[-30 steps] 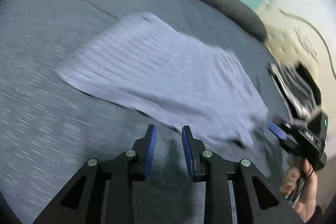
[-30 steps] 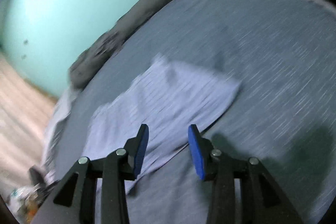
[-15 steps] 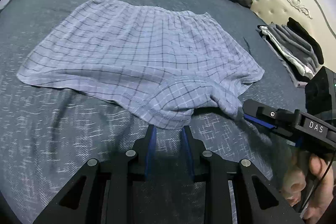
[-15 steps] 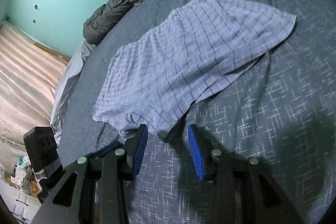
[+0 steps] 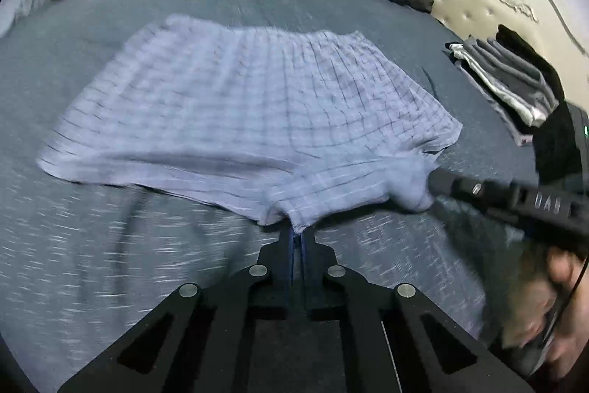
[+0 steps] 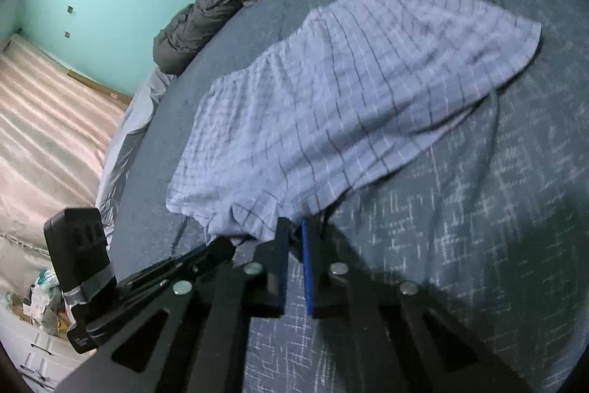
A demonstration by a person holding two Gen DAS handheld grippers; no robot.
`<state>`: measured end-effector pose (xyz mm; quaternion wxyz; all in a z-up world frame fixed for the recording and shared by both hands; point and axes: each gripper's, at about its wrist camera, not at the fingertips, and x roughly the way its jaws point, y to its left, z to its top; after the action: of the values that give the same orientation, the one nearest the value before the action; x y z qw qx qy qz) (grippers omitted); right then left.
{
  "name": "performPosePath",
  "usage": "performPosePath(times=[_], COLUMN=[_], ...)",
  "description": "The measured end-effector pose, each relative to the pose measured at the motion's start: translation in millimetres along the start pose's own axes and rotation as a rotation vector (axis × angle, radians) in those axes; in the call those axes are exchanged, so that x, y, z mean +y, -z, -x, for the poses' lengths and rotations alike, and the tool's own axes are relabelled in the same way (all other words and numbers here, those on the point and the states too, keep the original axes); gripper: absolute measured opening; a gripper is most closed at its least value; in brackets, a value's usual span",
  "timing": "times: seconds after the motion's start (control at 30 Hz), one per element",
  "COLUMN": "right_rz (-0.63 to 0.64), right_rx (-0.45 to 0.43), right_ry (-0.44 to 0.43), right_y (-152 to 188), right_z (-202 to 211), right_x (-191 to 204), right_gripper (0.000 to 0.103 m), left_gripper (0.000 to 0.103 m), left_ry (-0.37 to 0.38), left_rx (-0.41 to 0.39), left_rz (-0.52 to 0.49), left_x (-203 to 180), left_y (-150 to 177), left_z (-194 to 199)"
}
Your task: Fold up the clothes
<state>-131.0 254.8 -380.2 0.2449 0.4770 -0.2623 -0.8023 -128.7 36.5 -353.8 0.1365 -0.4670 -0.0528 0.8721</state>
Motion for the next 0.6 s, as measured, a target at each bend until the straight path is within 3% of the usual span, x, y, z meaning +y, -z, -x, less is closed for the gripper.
performPosePath(times=[0.2, 0.33, 0.5, 0.6], right_rz=[0.017, 0.033, 0.028, 0.023], right_rx=[-0.027, -0.006, 0.043, 0.070], right_ry=[-0.036, -0.027, 0.001, 0.016], right_y=[-7.6, -5.6, 0.1, 2.5], right_z=[19.1, 19.3, 10.4, 6.1], right_x=[4.2, 6.6, 2.6, -0.5], right_gripper=[0.003, 0.003, 0.003, 0.003], left_gripper=[0.003, 0.004, 0.005, 0.005], left_ry=[-0.115, -0.096, -0.074, -0.067], left_rx=[-0.022, 0.020, 0.055, 0.026], left_rz=[-0.112, -0.173, -0.131, -0.059], left_x=[4.9, -9.2, -4.9, 6.8], left_y=[7.8, 16.6, 16.1, 9.1], left_z=[19.4, 11.1, 10.1, 25.3])
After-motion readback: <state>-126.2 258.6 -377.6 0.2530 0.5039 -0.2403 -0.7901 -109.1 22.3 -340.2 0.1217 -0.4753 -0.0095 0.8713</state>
